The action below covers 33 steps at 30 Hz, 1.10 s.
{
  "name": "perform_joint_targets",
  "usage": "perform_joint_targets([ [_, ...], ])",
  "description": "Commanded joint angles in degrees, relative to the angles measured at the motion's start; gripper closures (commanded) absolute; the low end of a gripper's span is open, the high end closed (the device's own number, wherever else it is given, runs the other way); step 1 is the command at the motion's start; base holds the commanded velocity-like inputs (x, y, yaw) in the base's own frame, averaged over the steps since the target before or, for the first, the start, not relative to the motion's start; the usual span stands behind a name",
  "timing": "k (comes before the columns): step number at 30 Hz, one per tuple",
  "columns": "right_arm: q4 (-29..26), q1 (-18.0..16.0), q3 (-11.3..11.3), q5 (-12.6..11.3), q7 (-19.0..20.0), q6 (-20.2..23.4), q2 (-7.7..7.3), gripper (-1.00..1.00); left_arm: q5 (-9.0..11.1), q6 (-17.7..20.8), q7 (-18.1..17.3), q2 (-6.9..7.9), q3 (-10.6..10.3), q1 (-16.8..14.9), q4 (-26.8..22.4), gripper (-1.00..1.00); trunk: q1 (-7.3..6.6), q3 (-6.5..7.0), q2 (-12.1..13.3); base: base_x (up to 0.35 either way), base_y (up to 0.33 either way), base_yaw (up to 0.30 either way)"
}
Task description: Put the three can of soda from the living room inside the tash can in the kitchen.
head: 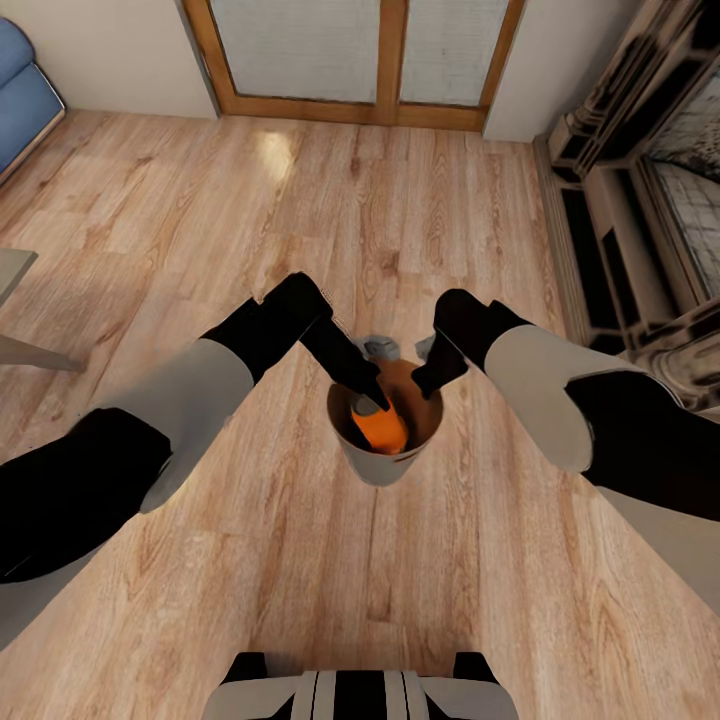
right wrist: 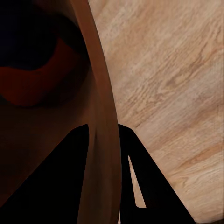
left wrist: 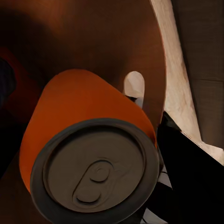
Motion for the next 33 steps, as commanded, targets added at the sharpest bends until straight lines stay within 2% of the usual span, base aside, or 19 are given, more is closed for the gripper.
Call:
perform_joint_targets([
  [1,0.14,-0.12,-1.18,-1.24,0.14,0.46,0.01,1.0,0.14,0.02,0.86,-0.08,0.0,0.57,0.0,1.0,-0.01,0.01,0.0,0.0,0.0,0.0],
  [5,0.36,-0.57,-1.5,-1.24,0.15,0.46,0.05,1.0,0.16,0.02,2.17,-0.18,-0.08,1.36,0.0,1.0,-0.01,0.01,0.0,0.0,0.0,0.0],
  [16,0.66,-1.09,-1.67,-1.23,0.15,0.46,0.01,1.0,0.09,0.02,2.66,-0.15,-0.43,2.05,0.0,1.0,-0.01,0.01,0.0,0.0,0.0,0.0],
  [17,0.68,-1.1,-1.67,-1.23,0.15,0.46,0.01,1.0,0.09,0.02,2.8,-0.14,-0.44,2.07,0.0,-1.0,-0.01,0.01,0.0,0.0,0.0,0.0],
  [33,0.64,-1.09,-1.86,-1.23,0.15,0.46,-0.25,1.0,0.12,0.02,3.86,0.52,-0.54,2.07,-1.18,-1.0,-0.01,0.01,0.0,0.0,0.0,0.0],
])
